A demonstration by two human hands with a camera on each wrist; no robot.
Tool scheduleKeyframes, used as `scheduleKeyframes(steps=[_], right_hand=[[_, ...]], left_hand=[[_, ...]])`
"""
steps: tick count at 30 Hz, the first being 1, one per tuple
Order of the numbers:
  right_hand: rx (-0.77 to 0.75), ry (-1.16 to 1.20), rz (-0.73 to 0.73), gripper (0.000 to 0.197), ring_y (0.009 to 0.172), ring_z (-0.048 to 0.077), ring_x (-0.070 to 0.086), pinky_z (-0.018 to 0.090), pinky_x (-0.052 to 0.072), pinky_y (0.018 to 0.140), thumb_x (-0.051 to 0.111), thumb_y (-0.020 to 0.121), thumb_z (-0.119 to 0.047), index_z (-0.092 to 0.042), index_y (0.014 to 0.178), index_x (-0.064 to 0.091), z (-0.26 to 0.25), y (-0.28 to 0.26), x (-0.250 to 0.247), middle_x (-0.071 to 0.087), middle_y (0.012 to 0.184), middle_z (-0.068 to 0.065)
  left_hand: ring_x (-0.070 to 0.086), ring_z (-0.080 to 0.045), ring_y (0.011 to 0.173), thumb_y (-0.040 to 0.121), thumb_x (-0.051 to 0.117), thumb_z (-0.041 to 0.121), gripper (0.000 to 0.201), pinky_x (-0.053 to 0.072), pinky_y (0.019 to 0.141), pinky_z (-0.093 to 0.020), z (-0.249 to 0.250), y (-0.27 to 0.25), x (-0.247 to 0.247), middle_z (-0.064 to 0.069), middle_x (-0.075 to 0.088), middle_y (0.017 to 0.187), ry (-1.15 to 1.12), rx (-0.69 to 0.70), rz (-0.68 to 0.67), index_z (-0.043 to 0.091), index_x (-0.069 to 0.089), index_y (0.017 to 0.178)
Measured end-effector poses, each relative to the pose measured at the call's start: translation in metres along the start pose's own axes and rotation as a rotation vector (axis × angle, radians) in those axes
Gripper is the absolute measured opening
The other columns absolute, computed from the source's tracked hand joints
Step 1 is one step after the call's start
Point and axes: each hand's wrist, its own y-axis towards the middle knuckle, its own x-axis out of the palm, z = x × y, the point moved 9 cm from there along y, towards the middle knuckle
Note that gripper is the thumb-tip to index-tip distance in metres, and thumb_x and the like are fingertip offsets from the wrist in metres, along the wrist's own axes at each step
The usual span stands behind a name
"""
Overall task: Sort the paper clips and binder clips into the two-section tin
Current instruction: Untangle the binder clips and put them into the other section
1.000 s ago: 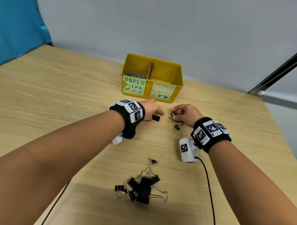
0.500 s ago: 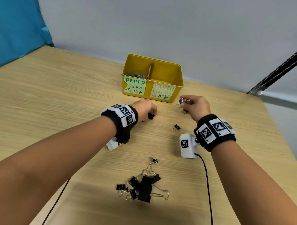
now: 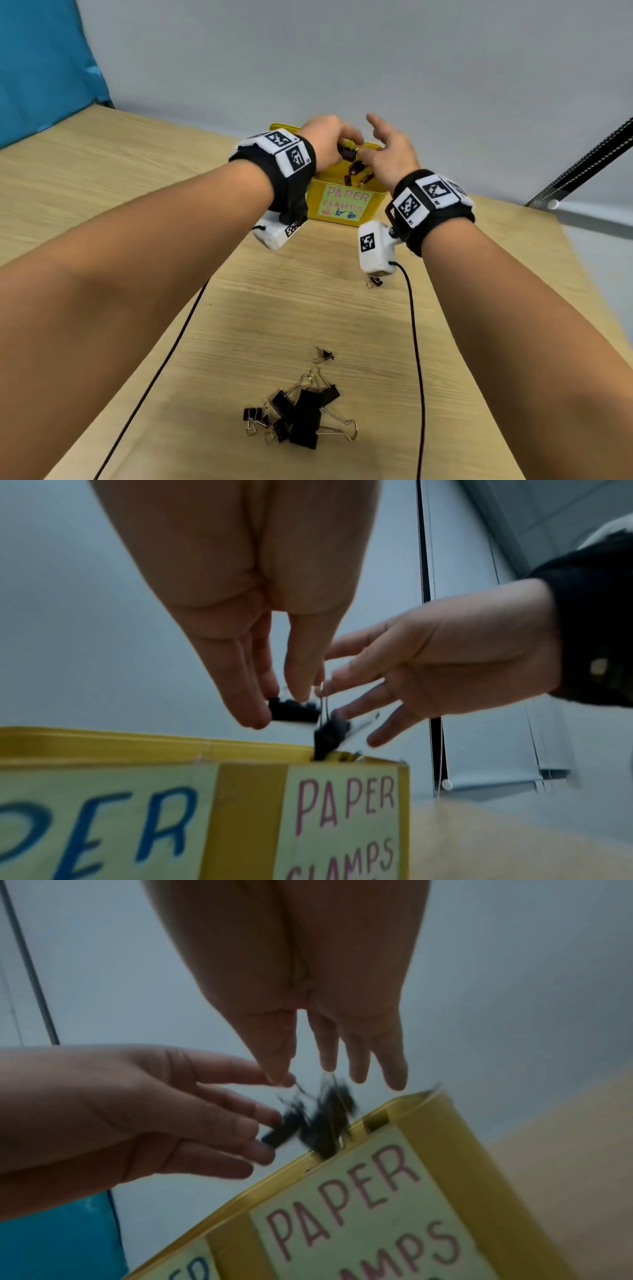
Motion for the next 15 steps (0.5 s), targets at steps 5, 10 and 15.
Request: scheduleKeyframes(steps=[5, 10, 15], right_hand=[[-0.043, -0.281, 0.122, 0.052, 0.126, 0.022, 0.049, 0.024, 0.035, 0.106, 0.047, 0.085, 0.003, -0.018, 0.132, 0.051, 0.014, -0.034, -0.022, 0.047, 0.139, 0.009], [0.139, -0.564, -0.361, 0.041, 0.123, 0.029, 0.051, 0.033, 0.039, 0.104, 0.056, 0.089, -0.029, -0.02, 0.129, 0.054, 0.092, -0.095, 0.028, 0.051, 0.136, 0.012], [0.111, -0.674, -0.576, 0.05, 0.121, 0.03, 0.047, 0.032, 0.037, 0.106, 0.052, 0.088, -0.046, -0.018, 0.13, 0.052, 0.1, -0.151, 0.06, 0.043, 0.132, 0.013]], left_hand=[[0.045, -0.026, 0.129, 0.09, 0.055, 0.013, 0.046, 0.038, 0.109, -0.036, -0.007, -0.025, 0.015, -0.007, 0.048, 0.14, 0.11, 0.042, -0.033, 0.029, 0.051, 0.133], [0.051, -0.017, 0.103, 0.08, 0.067, 0.036, 0.046, 0.041, 0.088, -0.024, 0.007, -0.111, 0.052, -0.003, 0.049, 0.116, 0.024, 0.105, -0.244, 0.023, 0.055, 0.123], [0.046, -0.014, 0.116, 0.06, 0.079, 0.05, 0.083, 0.044, 0.102, -0.035, -0.007, -0.213, 0.118, 0.004, 0.042, 0.127, 0.067, 0.015, -0.864, 0.032, 0.038, 0.131]])
